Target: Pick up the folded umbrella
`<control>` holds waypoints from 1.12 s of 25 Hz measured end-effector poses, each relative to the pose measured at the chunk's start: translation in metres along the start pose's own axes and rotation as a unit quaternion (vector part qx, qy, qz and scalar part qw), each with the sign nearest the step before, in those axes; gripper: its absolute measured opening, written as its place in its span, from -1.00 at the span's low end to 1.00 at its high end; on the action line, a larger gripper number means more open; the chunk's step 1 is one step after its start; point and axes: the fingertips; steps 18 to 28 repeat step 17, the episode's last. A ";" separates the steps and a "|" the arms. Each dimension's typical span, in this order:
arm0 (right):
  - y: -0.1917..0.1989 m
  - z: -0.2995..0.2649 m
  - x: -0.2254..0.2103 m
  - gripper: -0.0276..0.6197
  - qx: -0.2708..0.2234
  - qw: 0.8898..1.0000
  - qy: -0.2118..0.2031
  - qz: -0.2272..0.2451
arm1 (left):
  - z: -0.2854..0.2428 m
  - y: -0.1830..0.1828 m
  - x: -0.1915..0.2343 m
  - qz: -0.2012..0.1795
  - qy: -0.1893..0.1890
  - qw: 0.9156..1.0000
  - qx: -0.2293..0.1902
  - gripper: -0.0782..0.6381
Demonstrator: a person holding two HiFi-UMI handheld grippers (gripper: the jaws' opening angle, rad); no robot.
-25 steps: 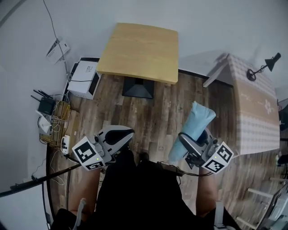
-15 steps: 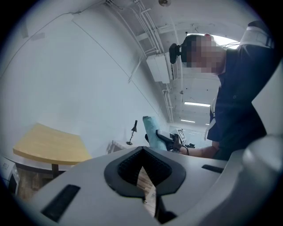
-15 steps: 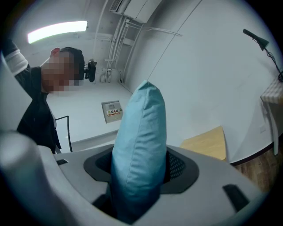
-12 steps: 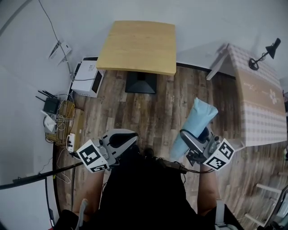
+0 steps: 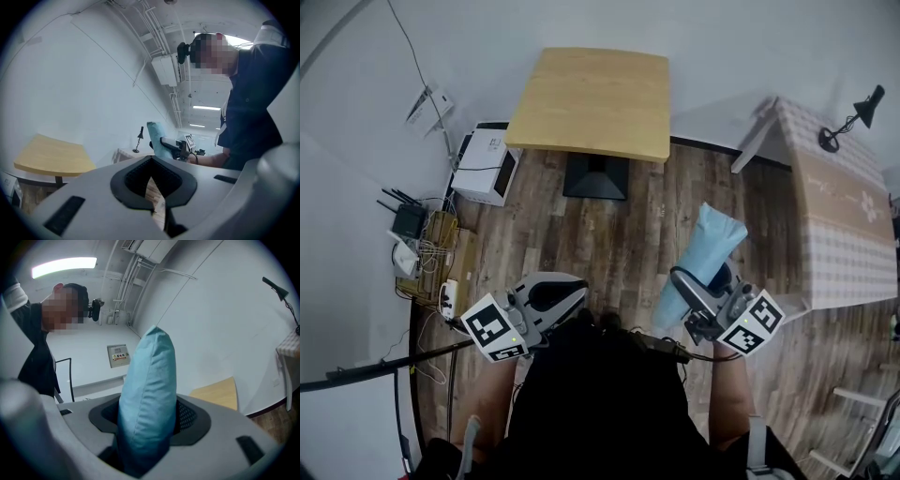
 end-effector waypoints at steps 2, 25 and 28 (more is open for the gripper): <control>0.000 0.000 0.000 -0.06 -0.001 1.000 0.001 0.000 | 0.002 0.002 0.001 -0.001 0.000 1.000 0.004 -0.75; -0.029 0.025 -0.013 -0.06 -0.119 0.991 0.016 -0.052 | -0.007 0.003 0.002 -0.007 0.016 1.000 0.012 -0.75; -0.029 0.025 -0.013 -0.06 -0.119 0.991 0.016 -0.052 | -0.007 0.003 0.002 -0.007 0.016 1.000 0.012 -0.75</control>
Point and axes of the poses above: the fingertips, and each gripper's own axes: z backward along the fingers, x to its left, y out of its underside, and after that the axes turned 15 degrees about -y, right-handed
